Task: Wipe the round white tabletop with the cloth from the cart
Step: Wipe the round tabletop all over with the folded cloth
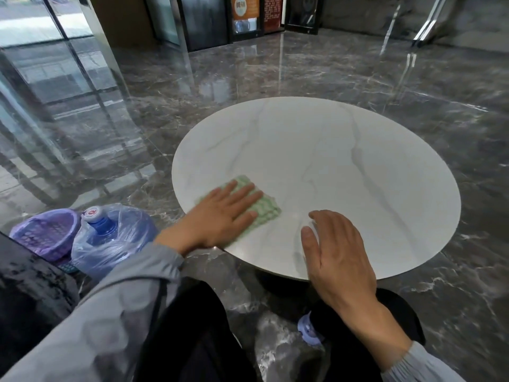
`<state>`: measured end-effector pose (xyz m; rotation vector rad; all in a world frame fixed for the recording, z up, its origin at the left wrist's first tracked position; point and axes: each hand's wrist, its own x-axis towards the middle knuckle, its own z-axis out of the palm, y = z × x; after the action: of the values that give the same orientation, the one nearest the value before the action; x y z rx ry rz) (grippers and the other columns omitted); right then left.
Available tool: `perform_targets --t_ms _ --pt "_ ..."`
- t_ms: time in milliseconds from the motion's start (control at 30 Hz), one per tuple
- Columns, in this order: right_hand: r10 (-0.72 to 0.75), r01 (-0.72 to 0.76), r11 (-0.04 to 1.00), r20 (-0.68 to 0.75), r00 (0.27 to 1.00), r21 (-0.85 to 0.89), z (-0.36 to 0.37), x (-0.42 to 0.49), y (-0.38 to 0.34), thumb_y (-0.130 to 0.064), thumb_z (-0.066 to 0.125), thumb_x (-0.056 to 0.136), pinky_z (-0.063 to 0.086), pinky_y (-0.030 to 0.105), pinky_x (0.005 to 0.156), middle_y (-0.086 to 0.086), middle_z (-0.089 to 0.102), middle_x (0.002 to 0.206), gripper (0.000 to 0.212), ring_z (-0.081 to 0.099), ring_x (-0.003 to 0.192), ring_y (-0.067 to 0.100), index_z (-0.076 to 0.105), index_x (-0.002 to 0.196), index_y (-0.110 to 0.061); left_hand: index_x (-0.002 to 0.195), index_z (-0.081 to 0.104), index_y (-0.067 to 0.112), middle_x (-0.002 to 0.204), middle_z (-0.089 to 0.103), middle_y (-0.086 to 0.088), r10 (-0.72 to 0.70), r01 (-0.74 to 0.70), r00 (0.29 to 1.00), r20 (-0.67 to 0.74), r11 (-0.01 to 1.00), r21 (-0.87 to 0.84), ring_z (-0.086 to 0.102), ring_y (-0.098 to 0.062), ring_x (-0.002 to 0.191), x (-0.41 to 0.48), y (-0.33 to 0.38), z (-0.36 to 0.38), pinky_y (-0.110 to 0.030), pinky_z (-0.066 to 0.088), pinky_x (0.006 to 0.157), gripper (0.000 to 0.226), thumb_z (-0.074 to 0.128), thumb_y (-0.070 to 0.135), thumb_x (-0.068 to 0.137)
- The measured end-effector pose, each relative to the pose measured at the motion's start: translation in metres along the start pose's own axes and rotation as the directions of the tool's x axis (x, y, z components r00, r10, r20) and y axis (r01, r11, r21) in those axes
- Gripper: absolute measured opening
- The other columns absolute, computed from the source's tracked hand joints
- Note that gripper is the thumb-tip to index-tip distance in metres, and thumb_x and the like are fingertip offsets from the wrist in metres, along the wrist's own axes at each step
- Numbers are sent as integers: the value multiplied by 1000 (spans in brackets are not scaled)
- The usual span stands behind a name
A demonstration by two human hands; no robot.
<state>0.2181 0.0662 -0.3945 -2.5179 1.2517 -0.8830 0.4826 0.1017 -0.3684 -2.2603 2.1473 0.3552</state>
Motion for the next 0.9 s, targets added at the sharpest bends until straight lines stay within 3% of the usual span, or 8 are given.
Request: perform_targets --t_ms 167,300,433,600,733,800,900 --pt "5 -5 1000 1 1000 11 0 0 0 -51 19 110 41 40 106 2 59 124 58 53 120 25 57 132 -13 163 -8 42 173 -14 13 -93 92 996 12 995 30 -19 -19 159 17 -3 -4 -44 -8 129 61 12 58 108" --pt "-3 4 1000 -32 999 16 -2 0 -2 -48 22 111 40 38 106 2 58 124 53 52 120 24 55 133 -13 164 -10 37 171 -19 12 132 -131 991 -3 989 71 -23 -19 158 -11 69 19 -44 -13 128 71 -2 64 99" --pt "-20 22 999 -50 999 27 -3 -1 -2 -44 24 111 37 33 107 1 59 124 48 51 120 21 54 133 -14 166 -3 32 174 -8 6 271 -258 958 -92 958 129 -15 -25 160 -36 102 41 -46 -9 129 65 8 55 107" --pt "0 1 1000 -12 1000 31 -2 -1 2 -51 19 111 39 35 105 0 57 122 54 51 119 22 55 131 -16 162 -9 47 170 -16 21 180 -179 983 -20 983 47 -23 -9 156 -16 62 22 -34 -13 128 63 7 66 104" --pt "-12 12 1000 3 1000 -24 -1 -1 1 -50 22 111 38 37 106 0 58 120 54 52 117 24 59 126 -14 162 -7 46 172 -11 16 -17 17 1000 -15 999 41 -15 -14 159 20 -10 -1 -39 -4 130 79 -6 74 89" --pt "-16 17 999 16 1000 -50 0 -1 1 -47 23 111 40 38 104 -1 59 117 52 53 114 25 61 122 -14 164 -6 42 174 -9 12 -100 100 995 -11 994 49 -12 -18 160 37 -32 -10 -42 -1 130 72 1 71 98" --pt "-19 21 998 32 999 -67 0 1 2 -47 20 111 41 39 101 -2 57 112 52 53 109 24 61 115 -15 164 -7 38 174 -12 10 -106 106 994 7 993 61 -14 -22 160 46 -26 -11 -46 -3 129 62 11 57 108"
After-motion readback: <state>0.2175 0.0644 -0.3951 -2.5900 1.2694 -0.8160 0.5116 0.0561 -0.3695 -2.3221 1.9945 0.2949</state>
